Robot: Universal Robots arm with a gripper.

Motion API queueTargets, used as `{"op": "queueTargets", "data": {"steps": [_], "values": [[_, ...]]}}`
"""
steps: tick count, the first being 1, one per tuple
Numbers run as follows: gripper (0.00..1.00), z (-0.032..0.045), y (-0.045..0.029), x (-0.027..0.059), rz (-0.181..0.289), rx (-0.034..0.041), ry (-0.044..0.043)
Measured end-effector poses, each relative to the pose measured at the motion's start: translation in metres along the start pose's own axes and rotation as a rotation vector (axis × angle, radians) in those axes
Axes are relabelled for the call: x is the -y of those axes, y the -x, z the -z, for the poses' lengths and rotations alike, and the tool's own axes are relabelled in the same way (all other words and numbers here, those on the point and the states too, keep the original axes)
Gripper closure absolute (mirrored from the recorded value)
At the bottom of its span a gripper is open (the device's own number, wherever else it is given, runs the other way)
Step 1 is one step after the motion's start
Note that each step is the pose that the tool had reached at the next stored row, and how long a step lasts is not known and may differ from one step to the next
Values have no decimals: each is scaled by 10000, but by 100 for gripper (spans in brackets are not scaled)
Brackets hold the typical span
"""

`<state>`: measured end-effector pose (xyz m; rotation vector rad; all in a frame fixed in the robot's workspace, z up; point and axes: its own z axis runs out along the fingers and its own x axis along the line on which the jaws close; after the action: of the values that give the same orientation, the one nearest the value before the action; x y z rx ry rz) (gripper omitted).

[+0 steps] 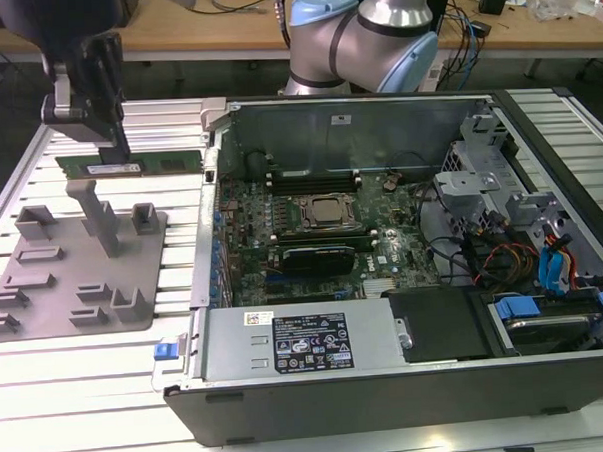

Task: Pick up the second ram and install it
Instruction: 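Pick up the second ram and move it above second insertion slot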

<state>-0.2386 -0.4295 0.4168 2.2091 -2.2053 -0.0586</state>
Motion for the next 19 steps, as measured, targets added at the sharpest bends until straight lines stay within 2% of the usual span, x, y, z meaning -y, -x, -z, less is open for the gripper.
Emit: {"op": "queueTargets", "data": {"steps": [15,19], "values": [[90,18,-1,462,0,1,-1],[90,28,0,704,-2,0,0]]}}
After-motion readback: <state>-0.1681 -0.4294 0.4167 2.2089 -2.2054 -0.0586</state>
